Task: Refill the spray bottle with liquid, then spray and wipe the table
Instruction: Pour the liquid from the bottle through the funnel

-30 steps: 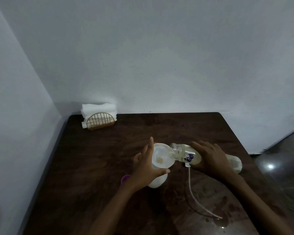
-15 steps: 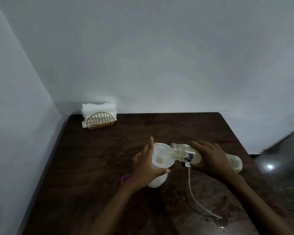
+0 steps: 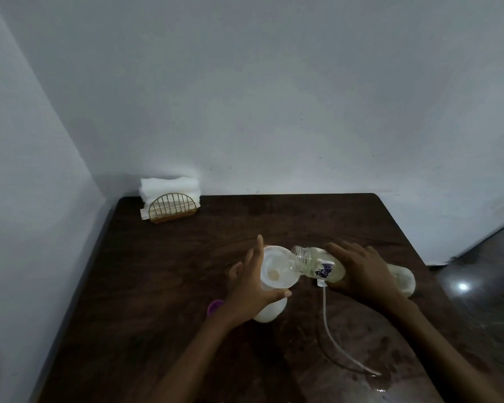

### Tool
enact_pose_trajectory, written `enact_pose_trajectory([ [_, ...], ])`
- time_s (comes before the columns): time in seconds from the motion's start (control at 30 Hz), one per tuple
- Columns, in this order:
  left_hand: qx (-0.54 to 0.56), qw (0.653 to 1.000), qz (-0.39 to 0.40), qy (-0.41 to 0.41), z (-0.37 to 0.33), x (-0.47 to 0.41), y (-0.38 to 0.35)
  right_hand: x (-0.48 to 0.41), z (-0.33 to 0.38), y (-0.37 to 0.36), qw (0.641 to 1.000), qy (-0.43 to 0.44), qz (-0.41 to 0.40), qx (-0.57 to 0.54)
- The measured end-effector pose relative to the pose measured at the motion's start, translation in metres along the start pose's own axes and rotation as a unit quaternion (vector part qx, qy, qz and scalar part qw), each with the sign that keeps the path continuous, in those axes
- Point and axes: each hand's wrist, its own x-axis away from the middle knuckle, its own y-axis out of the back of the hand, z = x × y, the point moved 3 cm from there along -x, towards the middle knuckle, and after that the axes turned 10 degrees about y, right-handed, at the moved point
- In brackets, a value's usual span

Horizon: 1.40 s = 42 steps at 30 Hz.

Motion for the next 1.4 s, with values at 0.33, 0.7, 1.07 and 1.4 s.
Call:
enact_pose_trajectory([
  [0.33, 0.004, 1.0, 0.002, 0.0, -0.0014, 0.001, 0.0003, 0.0013, -0.0018, -0.0028, 1.0, -0.002, 0.019, 0.003],
  [0.7, 0.006, 1.0, 0.008, 0.006, 0.0007, -0.0003, -0.0002, 0.0001, -0.0002, -0.0006, 1.0, 0.0, 0.02, -0.004],
  [1.07, -0.002, 1.0, 0.008, 0.012, 0.0006, -0.0005, -0.0007, -0.0005, -0.0009, -0.002, 0.999, -0.011, 0.042, -0.002],
  [1.4, 0.001, 1.0, 0.004, 0.007, 0.0025, -0.001, -0.0014, 0.0005, -0.0009, -0.0012, 0.999, -0.01, 0.049, 0.005],
])
